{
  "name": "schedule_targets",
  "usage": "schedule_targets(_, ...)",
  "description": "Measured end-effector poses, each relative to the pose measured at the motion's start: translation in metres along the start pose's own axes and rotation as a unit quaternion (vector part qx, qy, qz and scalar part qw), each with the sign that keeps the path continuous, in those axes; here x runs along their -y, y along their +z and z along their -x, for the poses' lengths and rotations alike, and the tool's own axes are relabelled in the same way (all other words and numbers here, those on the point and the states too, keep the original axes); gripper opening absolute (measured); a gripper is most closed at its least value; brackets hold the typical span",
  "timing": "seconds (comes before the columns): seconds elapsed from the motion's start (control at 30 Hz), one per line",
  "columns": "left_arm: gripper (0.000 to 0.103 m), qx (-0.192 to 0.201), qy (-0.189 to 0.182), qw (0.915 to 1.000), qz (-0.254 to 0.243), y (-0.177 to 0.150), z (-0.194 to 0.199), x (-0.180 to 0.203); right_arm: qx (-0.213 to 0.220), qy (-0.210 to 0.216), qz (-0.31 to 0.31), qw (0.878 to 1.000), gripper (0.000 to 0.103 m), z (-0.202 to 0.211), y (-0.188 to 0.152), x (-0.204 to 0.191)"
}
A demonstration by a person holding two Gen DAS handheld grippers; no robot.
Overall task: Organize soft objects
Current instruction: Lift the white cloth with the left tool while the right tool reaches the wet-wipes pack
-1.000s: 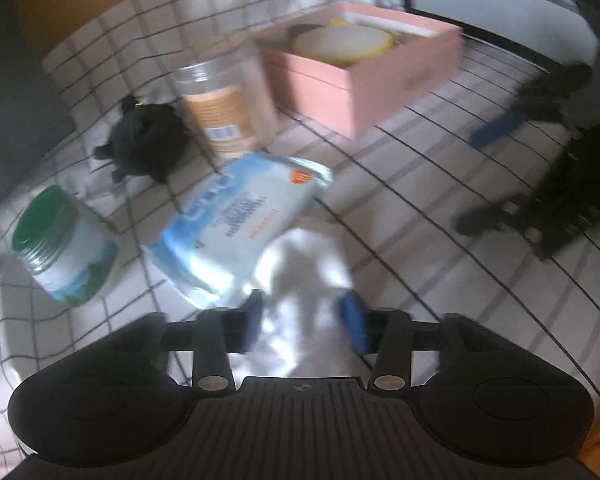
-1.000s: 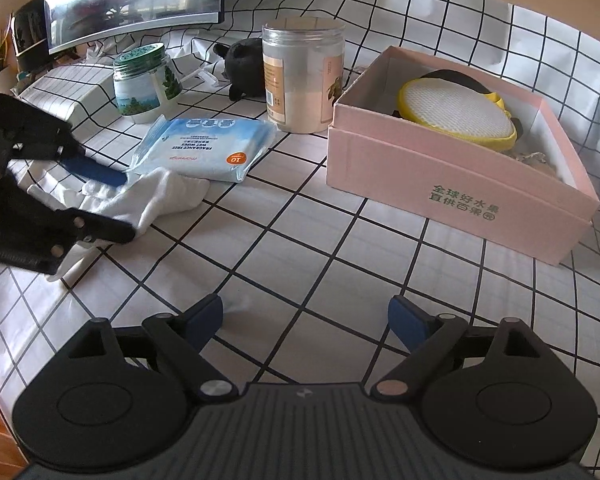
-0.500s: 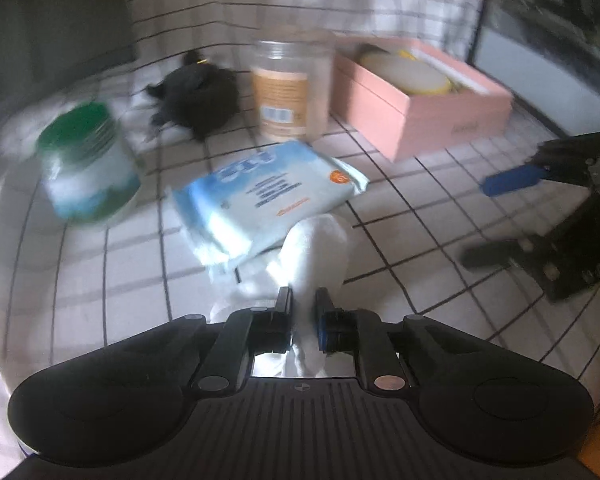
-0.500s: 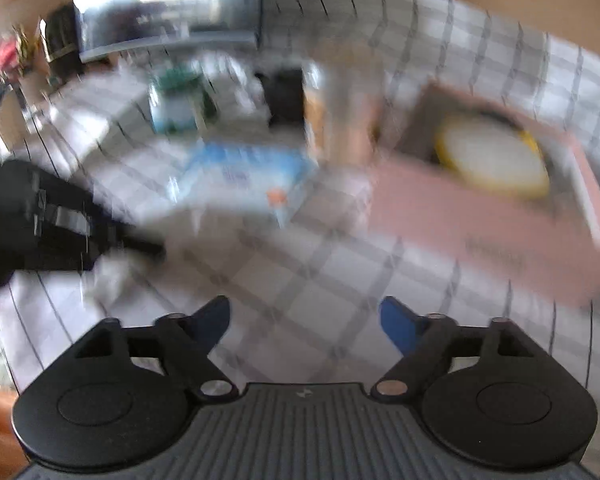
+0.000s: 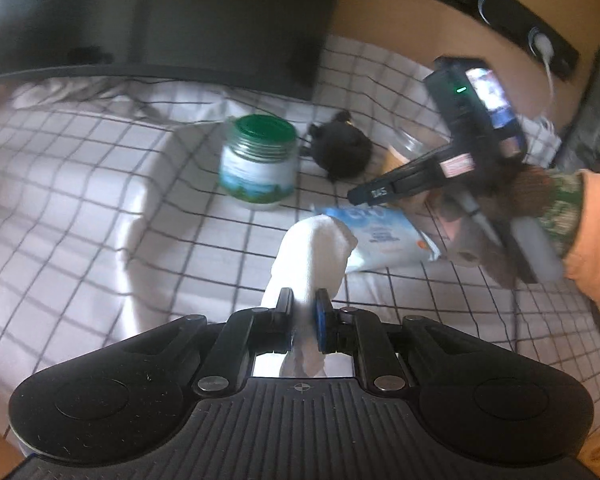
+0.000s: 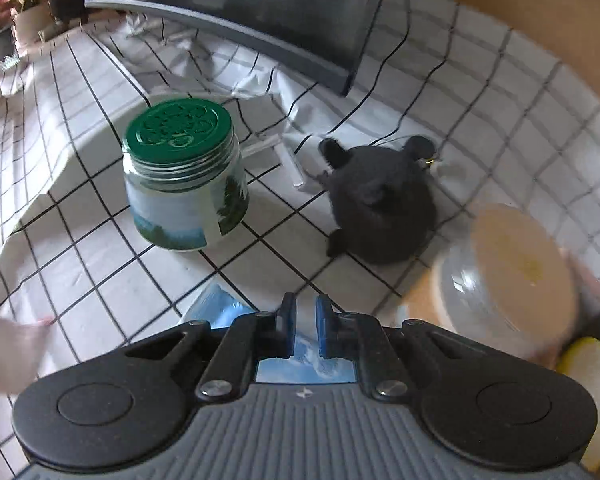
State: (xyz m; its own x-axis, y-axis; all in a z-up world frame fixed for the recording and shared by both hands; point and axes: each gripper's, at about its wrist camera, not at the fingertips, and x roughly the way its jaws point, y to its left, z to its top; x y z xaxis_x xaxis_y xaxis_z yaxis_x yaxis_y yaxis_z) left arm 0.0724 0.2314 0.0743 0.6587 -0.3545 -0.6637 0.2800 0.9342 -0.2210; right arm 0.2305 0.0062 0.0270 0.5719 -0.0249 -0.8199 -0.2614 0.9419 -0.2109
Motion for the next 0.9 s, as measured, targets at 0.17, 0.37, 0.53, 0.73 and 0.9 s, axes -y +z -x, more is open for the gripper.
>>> schedule_targets(0.17,0.014,-0.021,-0.043,0.9982,0.035,-0.011,0.000,-0.003,-0.029,0.011,-0.014,0.999,0.010,-0.008,-0.003,0.005)
schedule_targets(0.37,0.014,-0.057,-0.078,0.9953,0.012,-0.020,-0.021,0.020,-0.028,0.046,-0.042,0.998,0.010,0.026,-0.049,0.012)
schedule_targets(0.53,0.014,-0.087,-0.134,0.9863,-0.043,-0.024,-0.032,0.054,0.008,0.010,-0.050,0.999,0.010,0.053,-0.080,0.031)
schedule_targets(0.73,0.014,-0.130,-0.161,0.9735,-0.097,-0.031,-0.052,0.095,0.027,-0.024,-0.037,0.999,0.010,0.052,-0.083,0.039)
schedule_targets(0.9,0.014,-0.142,-0.118,0.9779,-0.098,-0.027,-0.063,0.098,0.021,-0.030,0.005,0.999,0.010,0.035,-0.058,0.035)
